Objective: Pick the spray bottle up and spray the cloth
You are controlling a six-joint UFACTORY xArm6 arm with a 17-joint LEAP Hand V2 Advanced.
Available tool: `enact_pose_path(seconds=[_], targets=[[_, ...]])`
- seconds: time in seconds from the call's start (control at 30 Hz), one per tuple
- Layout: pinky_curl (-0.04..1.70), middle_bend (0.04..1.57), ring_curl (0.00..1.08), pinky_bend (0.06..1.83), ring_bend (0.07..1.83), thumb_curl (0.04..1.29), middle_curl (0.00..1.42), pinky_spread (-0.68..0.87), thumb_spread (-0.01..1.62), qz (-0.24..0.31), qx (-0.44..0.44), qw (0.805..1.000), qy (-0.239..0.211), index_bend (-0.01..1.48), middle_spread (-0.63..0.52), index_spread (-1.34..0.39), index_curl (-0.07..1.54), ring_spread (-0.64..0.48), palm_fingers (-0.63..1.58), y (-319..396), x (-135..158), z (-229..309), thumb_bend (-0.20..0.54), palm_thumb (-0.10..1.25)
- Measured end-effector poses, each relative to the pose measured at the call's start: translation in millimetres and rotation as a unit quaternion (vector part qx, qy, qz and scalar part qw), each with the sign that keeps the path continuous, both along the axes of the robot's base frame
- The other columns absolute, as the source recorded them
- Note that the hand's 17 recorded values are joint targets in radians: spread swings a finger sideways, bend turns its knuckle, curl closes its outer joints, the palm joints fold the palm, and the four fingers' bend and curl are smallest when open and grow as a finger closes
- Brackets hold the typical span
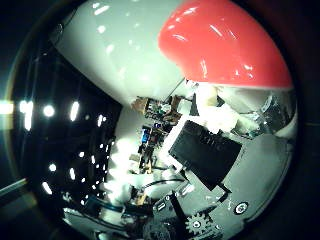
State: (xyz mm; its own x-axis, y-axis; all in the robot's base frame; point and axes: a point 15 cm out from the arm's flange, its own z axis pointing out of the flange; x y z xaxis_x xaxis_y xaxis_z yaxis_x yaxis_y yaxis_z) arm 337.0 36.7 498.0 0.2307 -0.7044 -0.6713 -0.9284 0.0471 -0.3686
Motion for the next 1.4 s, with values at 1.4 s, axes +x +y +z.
enact_pose_path(seconds=[1.4], targets=[[0.71,1.19,0.77,1.37,1.48,1.25,1.22,-0.29,0.71,0.005,-0.1,0.985,0.142,1.12,-0.26,-0.29,0.96,-0.21,1.13,36,118,-67,-0.012,0.98]])
